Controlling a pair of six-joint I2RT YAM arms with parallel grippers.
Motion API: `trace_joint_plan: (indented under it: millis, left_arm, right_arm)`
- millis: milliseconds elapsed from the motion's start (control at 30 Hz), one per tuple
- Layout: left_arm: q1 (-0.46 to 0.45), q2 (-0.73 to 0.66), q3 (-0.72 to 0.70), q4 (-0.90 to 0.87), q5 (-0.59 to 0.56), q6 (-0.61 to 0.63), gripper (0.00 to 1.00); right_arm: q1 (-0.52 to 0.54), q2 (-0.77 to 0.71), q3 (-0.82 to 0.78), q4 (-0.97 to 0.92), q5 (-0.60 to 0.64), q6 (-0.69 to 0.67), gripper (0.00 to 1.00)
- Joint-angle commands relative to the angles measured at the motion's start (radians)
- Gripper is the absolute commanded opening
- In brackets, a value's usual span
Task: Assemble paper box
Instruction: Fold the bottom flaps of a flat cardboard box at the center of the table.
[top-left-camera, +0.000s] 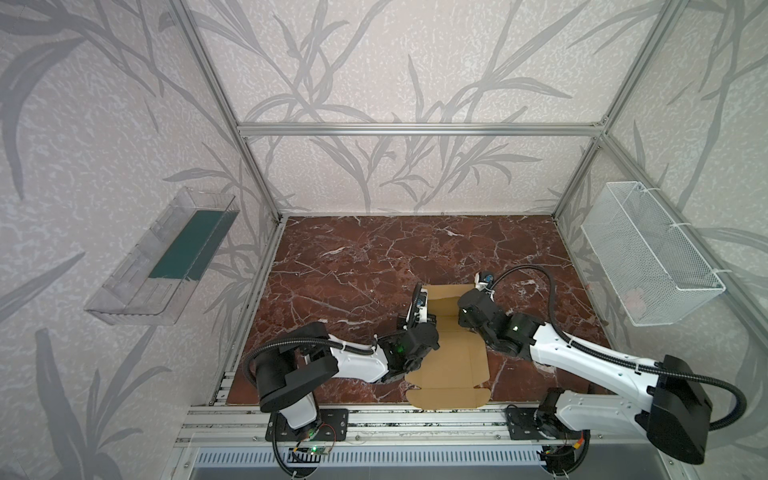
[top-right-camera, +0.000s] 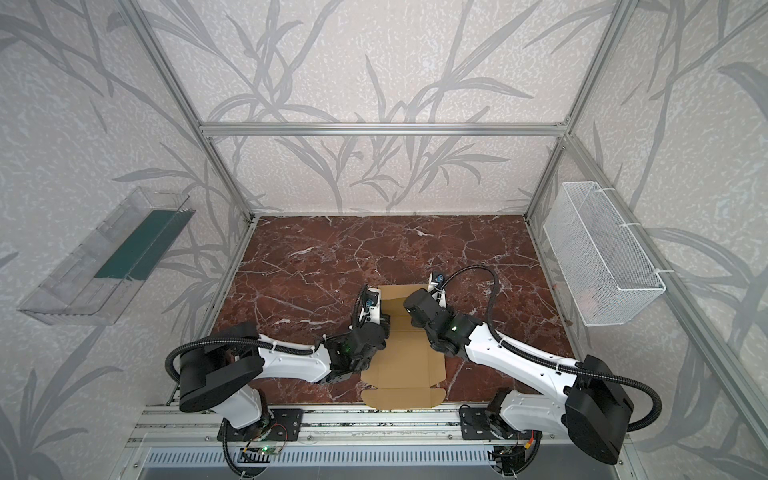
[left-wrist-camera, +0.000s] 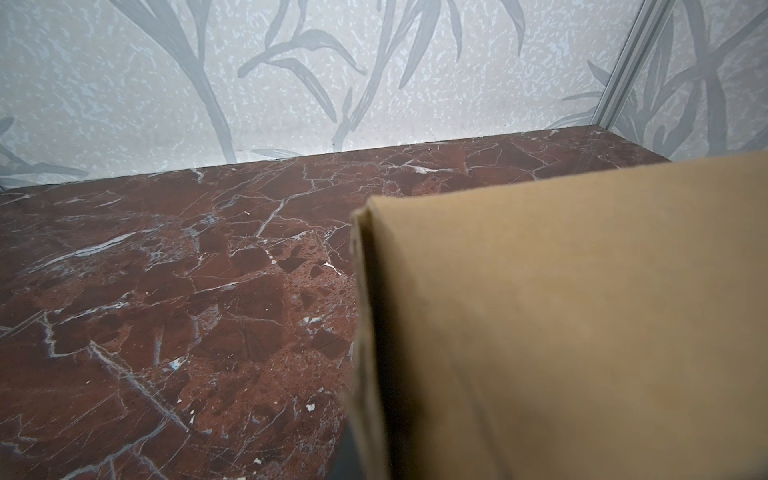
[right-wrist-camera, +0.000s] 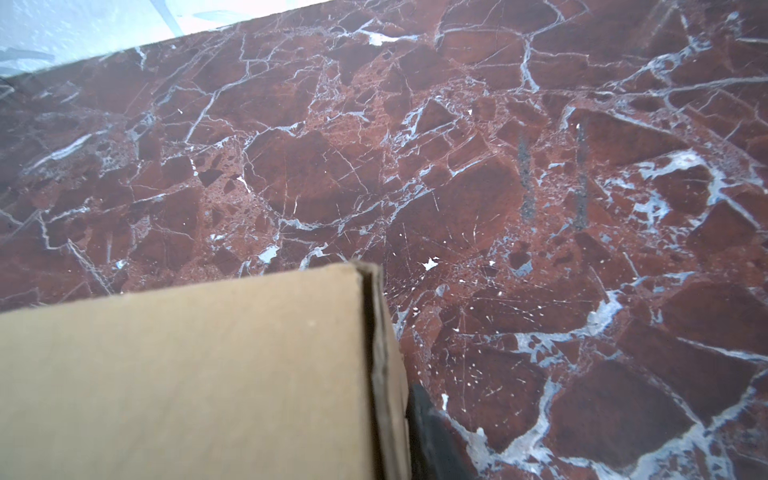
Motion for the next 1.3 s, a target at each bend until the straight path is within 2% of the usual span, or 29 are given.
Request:
trace_joint_plan:
  millis: [0, 333, 500, 833, 1067, 1267]
  left_arm:
    - [-0.009, -0.031, 0.019, -0.005, -0.016, -0.019, 0.00]
    - [-0.009, -0.033, 0.017, 0.000, -0.027, -0.026, 0.00]
    - [-0.009, -0.035, 0.016, 0.001, -0.031, -0.024, 0.00]
    - [-0.009, -0.041, 0.013, 0.001, -0.045, -0.025, 0.00]
    - [-0.009, -0.045, 0.012, 0.001, -0.051, -0.021, 0.00]
    - [-0.009, -0.045, 0.019, -0.005, -0.057, -0.025, 0.00]
  right_arm:
    - [-0.005, 0.009, -0.009, 0.049, -0.002, 0.014, 0.25]
    - [-0.004, 0.028, -0.085, 0.175, -0.081, -0.002, 0.24]
    - [-0.004, 0.034, -0.114, 0.226, -0.125, -0.009, 0.27]
    - [-0.004, 0.046, -0.132, 0.199, -0.122, 0.003, 0.22]
    - [-0.004, 0.025, -0.124, 0.153, -0.094, 0.011, 0.14]
    - [-0.004, 0.037, -0.070, 0.042, -0.047, 0.037, 0.00]
